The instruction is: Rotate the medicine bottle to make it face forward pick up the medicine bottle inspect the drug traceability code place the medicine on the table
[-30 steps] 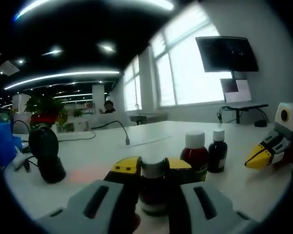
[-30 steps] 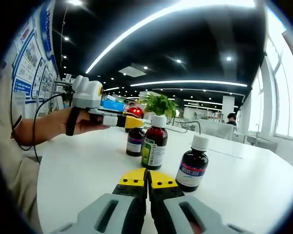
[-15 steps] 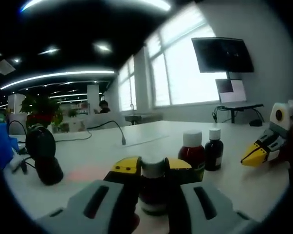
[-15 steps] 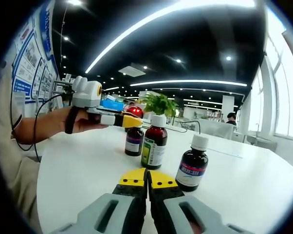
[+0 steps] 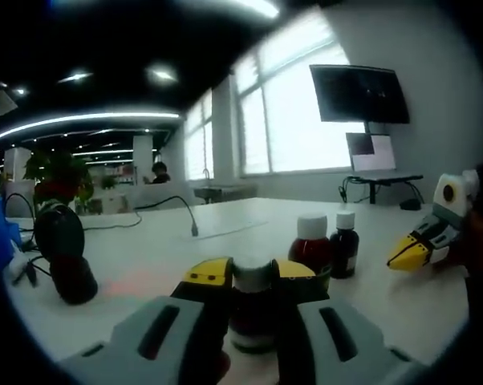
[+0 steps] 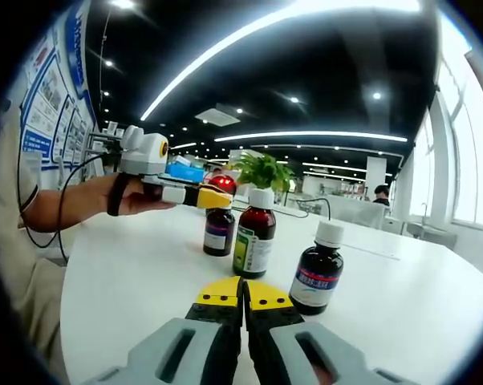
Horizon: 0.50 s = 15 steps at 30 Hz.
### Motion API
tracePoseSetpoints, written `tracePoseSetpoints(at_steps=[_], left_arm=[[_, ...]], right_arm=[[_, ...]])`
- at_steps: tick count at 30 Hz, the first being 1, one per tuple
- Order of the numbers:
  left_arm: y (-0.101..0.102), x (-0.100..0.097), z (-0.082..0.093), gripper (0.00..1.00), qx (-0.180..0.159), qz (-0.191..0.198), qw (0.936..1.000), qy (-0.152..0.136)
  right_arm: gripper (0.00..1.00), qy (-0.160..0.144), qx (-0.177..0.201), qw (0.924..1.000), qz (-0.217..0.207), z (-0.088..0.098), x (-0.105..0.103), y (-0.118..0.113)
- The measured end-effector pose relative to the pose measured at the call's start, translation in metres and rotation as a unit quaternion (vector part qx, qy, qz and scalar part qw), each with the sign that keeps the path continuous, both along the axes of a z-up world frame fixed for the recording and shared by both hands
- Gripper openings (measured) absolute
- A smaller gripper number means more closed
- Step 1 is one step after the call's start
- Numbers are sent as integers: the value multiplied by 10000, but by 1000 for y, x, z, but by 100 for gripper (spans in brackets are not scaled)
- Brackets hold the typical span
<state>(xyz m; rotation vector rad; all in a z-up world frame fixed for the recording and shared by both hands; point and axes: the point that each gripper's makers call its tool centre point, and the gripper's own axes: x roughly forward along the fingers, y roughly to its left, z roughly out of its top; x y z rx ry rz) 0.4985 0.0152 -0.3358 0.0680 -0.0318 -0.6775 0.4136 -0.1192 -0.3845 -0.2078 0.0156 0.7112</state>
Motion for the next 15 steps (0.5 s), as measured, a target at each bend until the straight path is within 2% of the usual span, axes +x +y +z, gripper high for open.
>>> tracePoseSetpoints(at_steps=[12, 15], left_arm=[[1, -2, 0, 12, 101, -323, 9994, -1], [7, 0, 1, 12, 92, -427, 9990, 26]], right_arm=[[0, 3, -11, 10000, -2, 0, -1, 0], [0, 4, -7, 10000, 1, 0, -1, 0]])
